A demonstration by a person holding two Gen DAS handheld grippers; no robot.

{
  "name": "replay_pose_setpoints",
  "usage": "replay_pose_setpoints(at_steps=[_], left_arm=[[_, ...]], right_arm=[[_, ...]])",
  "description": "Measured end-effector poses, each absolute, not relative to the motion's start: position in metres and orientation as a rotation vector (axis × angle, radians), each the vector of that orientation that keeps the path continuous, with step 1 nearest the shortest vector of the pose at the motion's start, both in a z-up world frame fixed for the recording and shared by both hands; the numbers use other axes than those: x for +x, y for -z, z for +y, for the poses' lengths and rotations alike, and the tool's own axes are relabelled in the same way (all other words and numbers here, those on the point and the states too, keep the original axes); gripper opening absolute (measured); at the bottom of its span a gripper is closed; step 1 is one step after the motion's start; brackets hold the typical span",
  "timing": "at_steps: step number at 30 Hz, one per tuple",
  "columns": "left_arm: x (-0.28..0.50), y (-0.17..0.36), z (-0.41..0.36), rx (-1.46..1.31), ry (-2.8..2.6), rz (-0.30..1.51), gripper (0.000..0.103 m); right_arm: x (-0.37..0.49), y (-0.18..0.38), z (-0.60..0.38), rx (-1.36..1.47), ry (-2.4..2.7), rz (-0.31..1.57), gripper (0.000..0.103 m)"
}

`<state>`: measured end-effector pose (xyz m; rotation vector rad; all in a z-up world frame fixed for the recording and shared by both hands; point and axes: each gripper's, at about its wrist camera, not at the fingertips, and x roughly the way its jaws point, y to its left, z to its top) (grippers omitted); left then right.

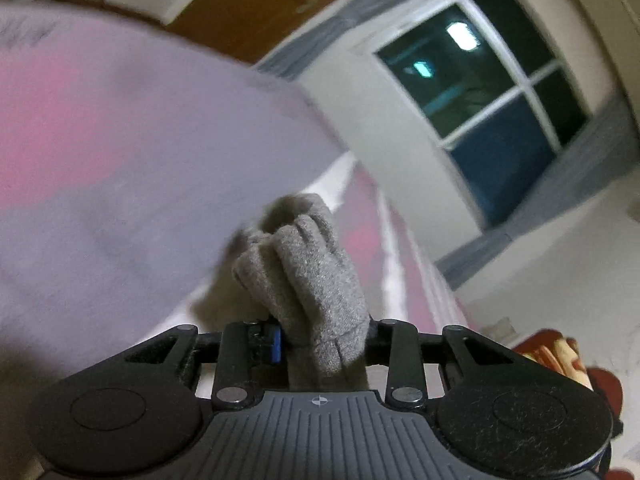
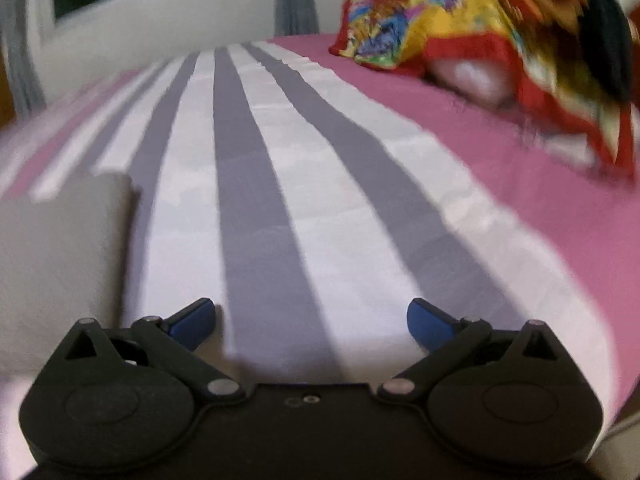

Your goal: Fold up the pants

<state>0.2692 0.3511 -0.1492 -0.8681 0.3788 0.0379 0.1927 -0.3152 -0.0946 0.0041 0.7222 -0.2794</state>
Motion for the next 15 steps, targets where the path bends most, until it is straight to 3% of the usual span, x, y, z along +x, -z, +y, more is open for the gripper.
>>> replay_pose_setpoints(at_steps=[9, 15], left_arm=[[0.314, 0.026, 0.233, -0.584, 0.180, 0.348, 0.033], [0.351, -0.003, 0.124, -0.428, 0.331, 0.414, 0.033]], right_arm=[[0.177, 0.092, -0.344, 0.164, 0.310, 0.677, 0.103], [0.167, 0.090, -0.364, 0.196, 0.323, 0.653, 0.103]])
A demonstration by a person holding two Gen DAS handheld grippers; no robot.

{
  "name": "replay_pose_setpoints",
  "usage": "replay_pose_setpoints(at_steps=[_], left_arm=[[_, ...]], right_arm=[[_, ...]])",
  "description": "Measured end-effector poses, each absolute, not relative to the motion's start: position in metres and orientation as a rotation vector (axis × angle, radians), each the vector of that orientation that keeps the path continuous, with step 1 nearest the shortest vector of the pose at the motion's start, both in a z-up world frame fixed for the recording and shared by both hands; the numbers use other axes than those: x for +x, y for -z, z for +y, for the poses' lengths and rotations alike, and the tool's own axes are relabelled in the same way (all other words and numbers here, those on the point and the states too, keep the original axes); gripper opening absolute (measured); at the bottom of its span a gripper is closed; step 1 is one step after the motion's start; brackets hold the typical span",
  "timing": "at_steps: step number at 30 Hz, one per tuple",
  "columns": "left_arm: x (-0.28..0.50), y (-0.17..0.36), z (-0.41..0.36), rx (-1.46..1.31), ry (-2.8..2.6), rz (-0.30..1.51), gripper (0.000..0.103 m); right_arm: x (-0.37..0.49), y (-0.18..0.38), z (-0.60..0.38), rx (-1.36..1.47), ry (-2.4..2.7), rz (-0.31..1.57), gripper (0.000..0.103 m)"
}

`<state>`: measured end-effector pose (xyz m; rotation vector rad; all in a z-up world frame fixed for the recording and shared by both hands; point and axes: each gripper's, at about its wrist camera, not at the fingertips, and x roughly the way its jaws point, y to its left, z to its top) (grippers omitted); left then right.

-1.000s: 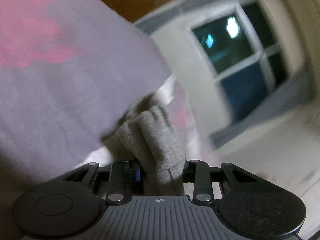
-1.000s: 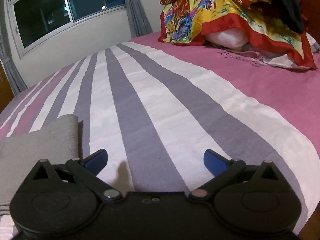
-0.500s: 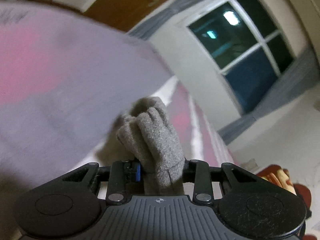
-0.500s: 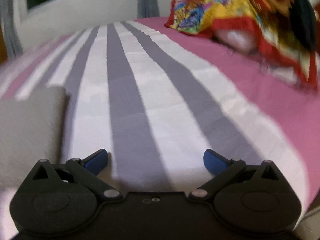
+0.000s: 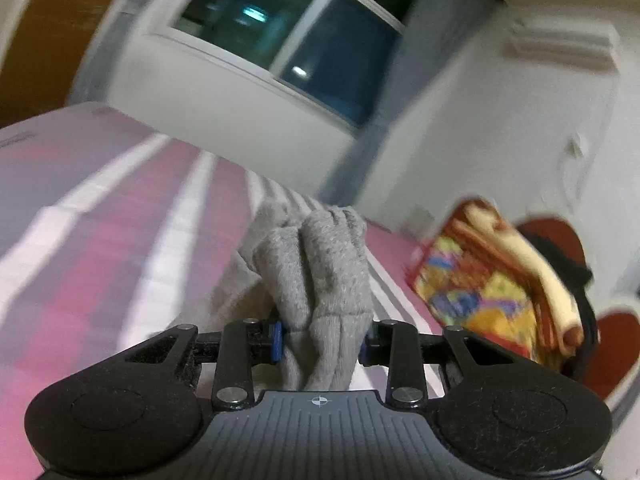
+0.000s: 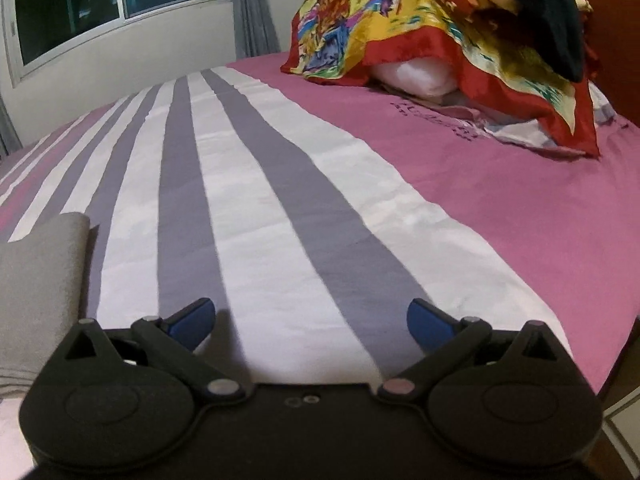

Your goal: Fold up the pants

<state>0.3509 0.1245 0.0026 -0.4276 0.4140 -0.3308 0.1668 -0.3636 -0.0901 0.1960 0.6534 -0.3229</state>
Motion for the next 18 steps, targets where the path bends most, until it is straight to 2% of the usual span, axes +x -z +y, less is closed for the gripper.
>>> replay_pose_setpoints(at_steps=[7, 16, 18], left_arm=[[0.353, 0.016, 0.010, -0.260, 0.425, 0.520, 0.033], [0.359, 0.064, -0.069, -0.115, 0.503, 0.629, 0.033], [0.361, 0.075, -0.086, -0.072, 0.512, 0.671, 0.038]], right_arm=[[0.155, 0.089, -0.391, 0.343, 0.312, 0.607, 0.103], [0.155, 0.091, -0.393, 0.367, 0.300, 0.594, 0.103], [0.155, 0.092, -0.395, 0.377, 0.297, 0.593, 0.103]])
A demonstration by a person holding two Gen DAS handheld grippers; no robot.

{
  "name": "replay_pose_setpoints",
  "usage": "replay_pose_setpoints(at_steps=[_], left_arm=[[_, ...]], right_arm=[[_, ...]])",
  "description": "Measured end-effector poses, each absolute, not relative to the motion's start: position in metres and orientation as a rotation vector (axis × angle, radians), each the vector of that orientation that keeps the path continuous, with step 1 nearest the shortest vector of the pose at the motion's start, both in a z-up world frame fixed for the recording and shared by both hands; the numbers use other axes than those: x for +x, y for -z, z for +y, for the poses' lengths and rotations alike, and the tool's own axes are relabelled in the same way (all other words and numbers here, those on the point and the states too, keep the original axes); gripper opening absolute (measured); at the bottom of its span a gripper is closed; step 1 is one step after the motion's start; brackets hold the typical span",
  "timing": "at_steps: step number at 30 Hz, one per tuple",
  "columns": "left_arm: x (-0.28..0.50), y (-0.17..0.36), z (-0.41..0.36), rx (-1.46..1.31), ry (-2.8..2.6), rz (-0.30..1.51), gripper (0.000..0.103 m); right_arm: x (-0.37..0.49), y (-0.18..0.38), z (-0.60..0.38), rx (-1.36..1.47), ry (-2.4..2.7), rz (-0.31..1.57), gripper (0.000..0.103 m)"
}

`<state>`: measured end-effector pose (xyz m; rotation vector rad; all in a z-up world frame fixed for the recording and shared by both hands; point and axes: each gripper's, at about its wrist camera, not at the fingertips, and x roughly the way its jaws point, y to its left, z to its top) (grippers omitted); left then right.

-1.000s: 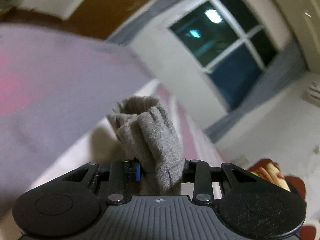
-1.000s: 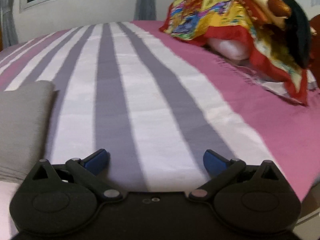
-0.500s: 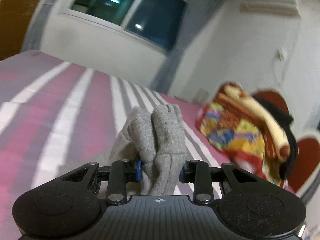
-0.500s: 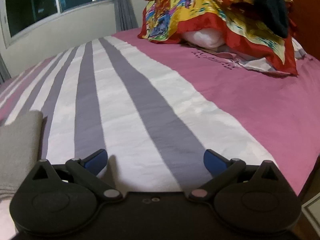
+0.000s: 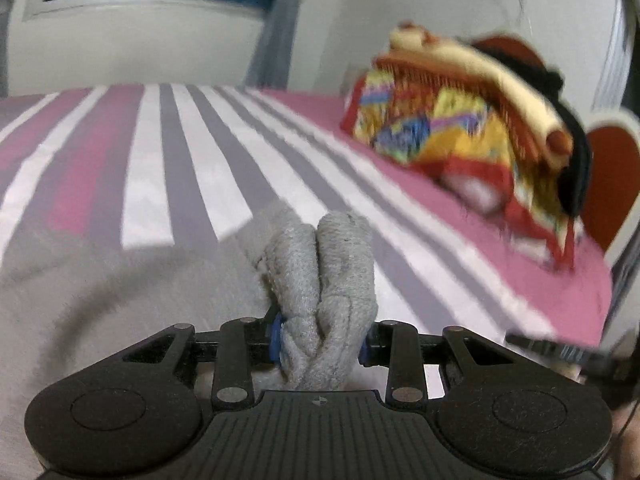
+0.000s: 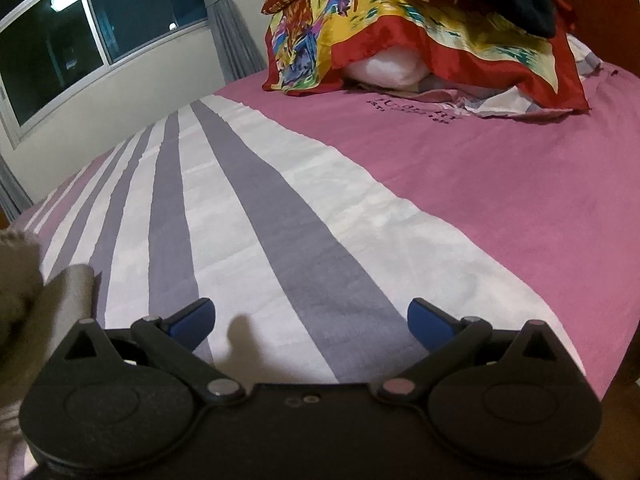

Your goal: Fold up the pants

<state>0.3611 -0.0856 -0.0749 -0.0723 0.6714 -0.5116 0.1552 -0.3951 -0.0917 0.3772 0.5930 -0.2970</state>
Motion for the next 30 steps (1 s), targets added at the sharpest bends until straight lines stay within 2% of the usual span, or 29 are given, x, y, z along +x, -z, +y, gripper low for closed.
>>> replay_pose_setpoints(at_steps=[2, 4, 5, 6, 7, 13, 19, 25, 27, 28, 29, 30], left_arm=[[0.359, 0.087, -0.096, -0.048, 0.523, 0.710, 0.048], [0.358, 0.097, -0.106, -0.077, 0.585, 0.744, 0.078], [0.355, 0.099, -0.112, -0.079, 0.605, 0.751, 0.083], [0.351, 0.098, -0.118, -0.059, 0.618, 0.748, 0.094], [0.348, 0.097, -0.124, -0.037, 0.622, 0.744, 0.097], [0.321, 0.069, -0.098, -0.105, 0.558, 0.651, 0.097], [0.259, 0.053, 0.020, -0.146, 0.241, 0.509, 0.097], [0.194, 0.082, 0.129, -0.173, 0.056, 0.585, 0.097], [0.186, 0.090, 0.135, -0.149, 0.069, 0.611, 0.097], [0.187, 0.093, 0.131, -0.137, 0.081, 0.623, 0.097], [0.189, 0.097, 0.127, -0.118, 0.095, 0.635, 0.097], [0.191, 0.100, 0.122, -0.089, 0.111, 0.649, 0.097]], right_arm=[[0.155, 0.092, -0.397, 0.390, 0.295, 0.588, 0.103], [0.154, 0.092, -0.398, 0.403, 0.296, 0.582, 0.103], [0.154, 0.093, -0.399, 0.407, 0.298, 0.579, 0.103], [0.154, 0.093, -0.399, 0.409, 0.301, 0.578, 0.103], [0.155, 0.093, -0.399, 0.408, 0.305, 0.578, 0.103], [0.157, 0.093, -0.396, 0.377, 0.317, 0.590, 0.103], [0.152, 0.092, -0.402, 0.407, 0.317, 0.580, 0.103], [0.138, 0.078, -0.392, 0.435, 0.207, 0.505, 0.102], [0.131, 0.065, -0.372, 0.398, 0.128, 0.466, 0.097], [0.130, 0.061, -0.360, 0.397, 0.083, 0.462, 0.089], [0.129, 0.058, -0.347, 0.415, 0.014, 0.464, 0.073], [0.130, 0.057, -0.332, 0.428, -0.054, 0.476, 0.065]])
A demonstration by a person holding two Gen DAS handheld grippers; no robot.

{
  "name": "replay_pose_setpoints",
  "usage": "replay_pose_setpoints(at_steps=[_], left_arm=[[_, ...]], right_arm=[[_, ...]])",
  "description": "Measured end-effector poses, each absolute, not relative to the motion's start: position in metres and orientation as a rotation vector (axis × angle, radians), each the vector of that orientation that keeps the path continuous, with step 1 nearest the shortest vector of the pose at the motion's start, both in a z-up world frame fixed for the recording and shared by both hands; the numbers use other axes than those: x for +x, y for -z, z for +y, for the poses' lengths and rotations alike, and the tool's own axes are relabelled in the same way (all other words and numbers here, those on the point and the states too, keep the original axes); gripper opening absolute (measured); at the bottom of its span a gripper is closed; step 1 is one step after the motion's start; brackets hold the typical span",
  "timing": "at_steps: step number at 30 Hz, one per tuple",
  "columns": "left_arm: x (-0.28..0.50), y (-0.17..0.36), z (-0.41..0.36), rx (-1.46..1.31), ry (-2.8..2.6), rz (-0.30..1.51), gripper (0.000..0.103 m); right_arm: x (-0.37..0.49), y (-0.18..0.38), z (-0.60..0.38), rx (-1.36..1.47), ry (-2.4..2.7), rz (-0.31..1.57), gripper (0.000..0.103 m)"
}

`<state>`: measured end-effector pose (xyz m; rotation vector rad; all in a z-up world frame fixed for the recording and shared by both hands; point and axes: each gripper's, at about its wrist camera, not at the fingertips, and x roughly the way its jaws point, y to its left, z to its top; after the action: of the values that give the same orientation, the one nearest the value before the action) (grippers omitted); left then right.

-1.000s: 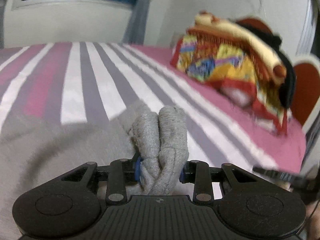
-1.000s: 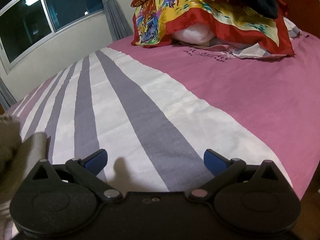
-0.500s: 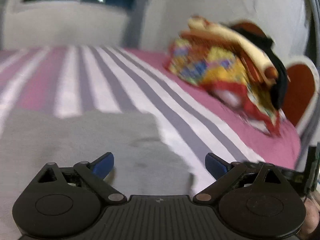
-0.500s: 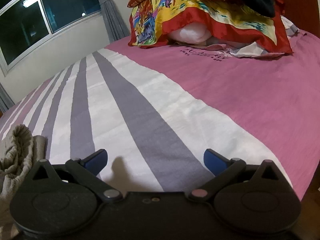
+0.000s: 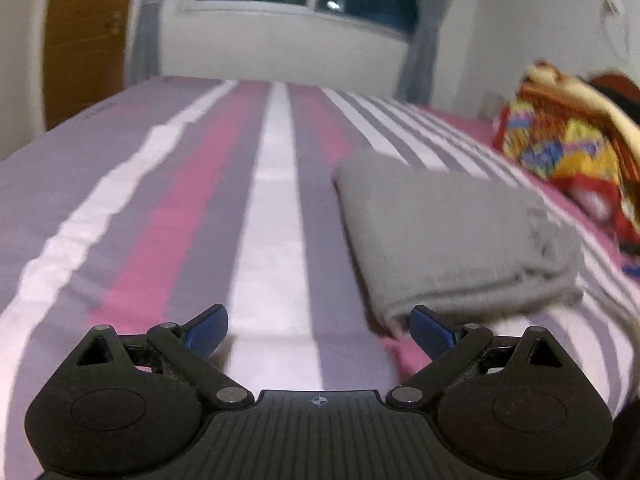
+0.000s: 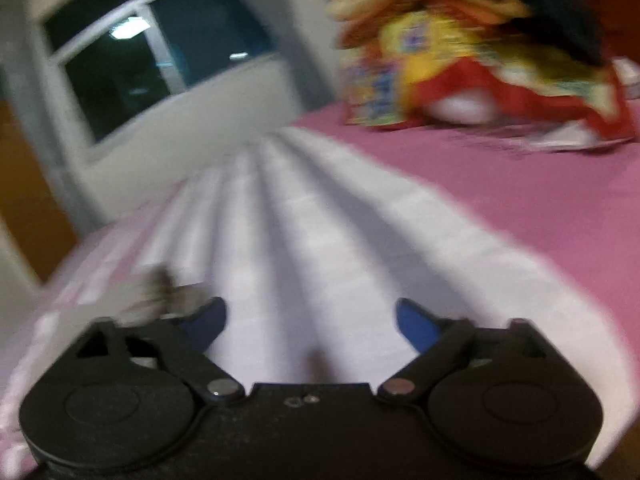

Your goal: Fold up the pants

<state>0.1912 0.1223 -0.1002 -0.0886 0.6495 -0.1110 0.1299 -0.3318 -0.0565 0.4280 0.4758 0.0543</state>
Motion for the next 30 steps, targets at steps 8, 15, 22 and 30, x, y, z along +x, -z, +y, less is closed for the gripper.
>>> replay_pose_setpoints(at_steps=[8, 15, 22, 30], left_arm=[[0.230, 0.125, 0.108, -0.054, 0.098, 0.687, 0.097], [0.237, 0.138, 0.113, -0.087, 0.129, 0.681, 0.097], [0.241, 0.141, 0.116, -0.105, 0.132, 0.675, 0.097], [0.243, 0.144, 0.114, -0.109, 0.135, 0.679, 0.098]], right_arm=[[0.146, 0.054, -0.253, 0.423, -0.302, 0.554, 0.055], [0.183, 0.060, -0.235, 0.403, -0.307, 0.617, 0.051], [0.213, 0.050, -0.217, 0.366, -0.291, 0.665, 0.024], [0.196, 0.068, -0.237, 0.389, -0.214, 0.685, 0.024]])
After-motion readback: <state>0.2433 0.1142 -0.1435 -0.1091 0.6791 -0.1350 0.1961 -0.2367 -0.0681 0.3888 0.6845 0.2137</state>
